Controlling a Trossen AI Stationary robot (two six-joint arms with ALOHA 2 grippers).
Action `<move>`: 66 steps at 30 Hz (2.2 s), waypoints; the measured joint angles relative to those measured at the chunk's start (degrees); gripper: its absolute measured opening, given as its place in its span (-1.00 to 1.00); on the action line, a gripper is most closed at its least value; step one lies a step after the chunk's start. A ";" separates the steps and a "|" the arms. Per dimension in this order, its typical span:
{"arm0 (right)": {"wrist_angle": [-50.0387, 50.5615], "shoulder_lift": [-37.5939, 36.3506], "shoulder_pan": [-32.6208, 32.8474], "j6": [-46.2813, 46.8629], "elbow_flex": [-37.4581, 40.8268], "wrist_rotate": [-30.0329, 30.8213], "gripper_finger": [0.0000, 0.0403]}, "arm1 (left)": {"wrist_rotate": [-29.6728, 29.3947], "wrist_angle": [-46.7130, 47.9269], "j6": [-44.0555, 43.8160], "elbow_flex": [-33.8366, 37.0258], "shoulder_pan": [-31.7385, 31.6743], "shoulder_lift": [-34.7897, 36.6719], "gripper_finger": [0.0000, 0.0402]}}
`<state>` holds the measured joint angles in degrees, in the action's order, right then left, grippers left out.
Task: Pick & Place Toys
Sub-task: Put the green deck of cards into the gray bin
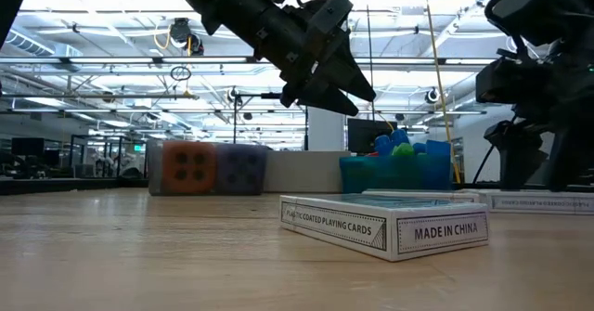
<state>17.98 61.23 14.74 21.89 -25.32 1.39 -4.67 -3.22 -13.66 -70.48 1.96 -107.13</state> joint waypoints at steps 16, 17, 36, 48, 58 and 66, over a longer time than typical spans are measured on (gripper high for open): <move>-5.30 3.54 -0.92 -8.25 -0.04 16.75 0.60 | -0.02 -0.02 -0.09 0.00 0.00 0.00 0.18; -5.67 3.32 -0.92 -8.12 -0.01 16.74 0.60 | -0.04 -0.02 -0.08 0.00 0.00 -0.02 0.18; -6.18 2.54 -0.92 -5.95 1.45 13.31 0.80 | -0.02 0.00 0.36 0.00 -0.01 -0.02 0.18; -10.43 5.29 -1.48 -2.68 5.08 12.04 0.77 | -0.37 -0.01 0.43 0.00 -0.02 -0.01 0.18; -11.99 5.03 -1.62 -1.86 5.20 12.00 0.51 | -0.46 0.00 -0.08 0.00 -0.01 0.00 0.18; -13.09 2.03 -1.62 -8.69 1.36 15.86 0.52 | -0.87 -4.09 -7.59 0.00 -0.44 -0.02 0.18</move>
<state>4.89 63.26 13.13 13.20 -23.96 17.25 -5.54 -7.31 -21.24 -70.48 1.52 -107.15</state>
